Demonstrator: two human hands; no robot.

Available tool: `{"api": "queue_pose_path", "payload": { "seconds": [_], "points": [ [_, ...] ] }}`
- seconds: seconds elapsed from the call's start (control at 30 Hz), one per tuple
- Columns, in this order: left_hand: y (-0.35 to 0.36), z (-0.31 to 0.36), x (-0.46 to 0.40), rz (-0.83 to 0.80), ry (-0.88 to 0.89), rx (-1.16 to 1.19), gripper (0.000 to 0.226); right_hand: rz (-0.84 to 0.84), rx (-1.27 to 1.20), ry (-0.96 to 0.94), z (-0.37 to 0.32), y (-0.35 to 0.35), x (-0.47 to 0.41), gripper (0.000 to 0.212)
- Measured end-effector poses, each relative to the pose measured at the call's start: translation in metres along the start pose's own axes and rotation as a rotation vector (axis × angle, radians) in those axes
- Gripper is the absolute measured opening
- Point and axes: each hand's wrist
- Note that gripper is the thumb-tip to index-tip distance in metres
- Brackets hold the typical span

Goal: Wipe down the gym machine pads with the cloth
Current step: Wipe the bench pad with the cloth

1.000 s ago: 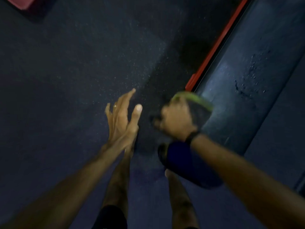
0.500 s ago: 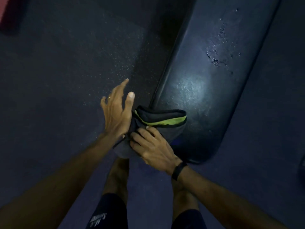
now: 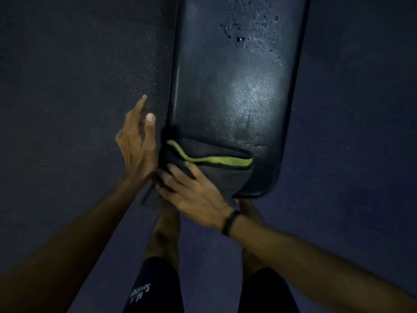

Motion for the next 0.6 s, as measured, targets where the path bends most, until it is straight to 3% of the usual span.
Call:
{"api": "queue_pose_path", "payload": {
  "seconds": [0.1,0.27,0.37,0.43,0.6],
  "points": [
    [-0.002,0.000,0.001,0.016,-0.029,-0.002,0.051,-0.016,0.009,0.039,-0.010,0.010,-0.017,0.038],
    [0.010,0.014,-0.001,-0.069,-0.071,-0.027,0.055,0.139,0.017,0.083,0.027,-0.003,0.079,0.043],
    [0.026,0.025,-0.002,-0.100,-0.126,-0.045,0.055,0.127,0.079,0.165,0.055,-0.009,0.130,0.062],
    [0.035,0.033,-0.005,-0.083,-0.175,-0.046,0.054,0.107,0.032,0.318,0.071,-0.012,0.151,0.078],
    [0.050,0.039,-0.015,-0.104,-0.415,0.025,0.064,0.320,-0.412,0.893,0.053,-0.008,0.139,0.081]
  ]
}}
Point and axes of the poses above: each hand's wrist, its own x-axis away from the middle knuckle, its own y-axis out of the palm, z = x × y, and after that the axes turned 3 degrees about -x, right-handed
